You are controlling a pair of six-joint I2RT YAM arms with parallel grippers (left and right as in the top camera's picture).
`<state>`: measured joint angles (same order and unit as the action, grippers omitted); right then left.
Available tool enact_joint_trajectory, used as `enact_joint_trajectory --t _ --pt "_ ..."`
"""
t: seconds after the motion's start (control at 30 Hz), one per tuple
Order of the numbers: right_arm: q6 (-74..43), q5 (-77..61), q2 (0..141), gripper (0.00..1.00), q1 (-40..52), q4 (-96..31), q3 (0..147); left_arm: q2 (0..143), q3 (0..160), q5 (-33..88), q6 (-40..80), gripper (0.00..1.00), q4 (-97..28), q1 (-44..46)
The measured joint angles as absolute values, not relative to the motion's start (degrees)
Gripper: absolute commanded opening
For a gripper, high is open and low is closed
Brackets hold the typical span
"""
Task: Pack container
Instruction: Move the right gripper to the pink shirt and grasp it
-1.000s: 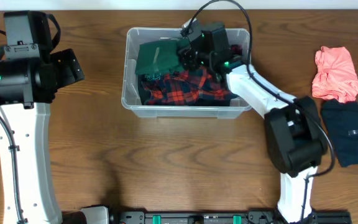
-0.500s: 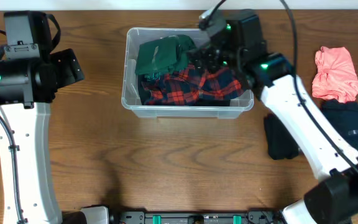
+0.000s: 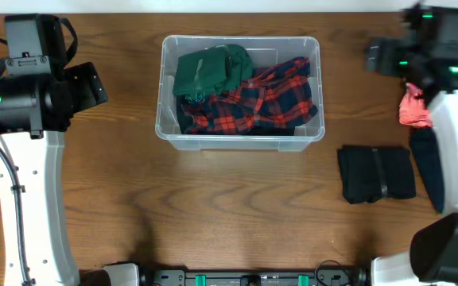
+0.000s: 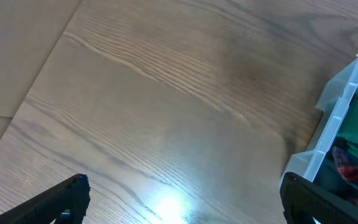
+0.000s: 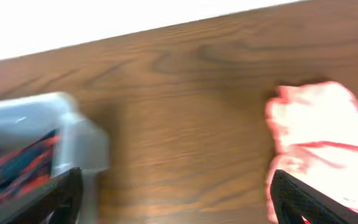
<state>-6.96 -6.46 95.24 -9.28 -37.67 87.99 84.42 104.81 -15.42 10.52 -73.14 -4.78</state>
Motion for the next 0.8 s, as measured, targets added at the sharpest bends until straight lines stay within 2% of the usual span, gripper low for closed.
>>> enact_joint_trajectory --t 0.13,0.47,0.8 --pt "-7.3 -7.2 98.0 0.98 -15.4 -37.1 88.0 84.4 104.8 -15.4 10.5 0.98 -73.1 -4.8" --pt "-4.9 -17.7 109.9 0.99 -30.5 -35.3 87.9 84.4 104.8 -15.4 10.5 0.98 -73.1 -4.8" --pt "-0.5 -21.1 117.5 0.99 -34.5 -34.6 87.8 84.4 104.8 -15.4 10.5 0.98 -73.1 -4.8"
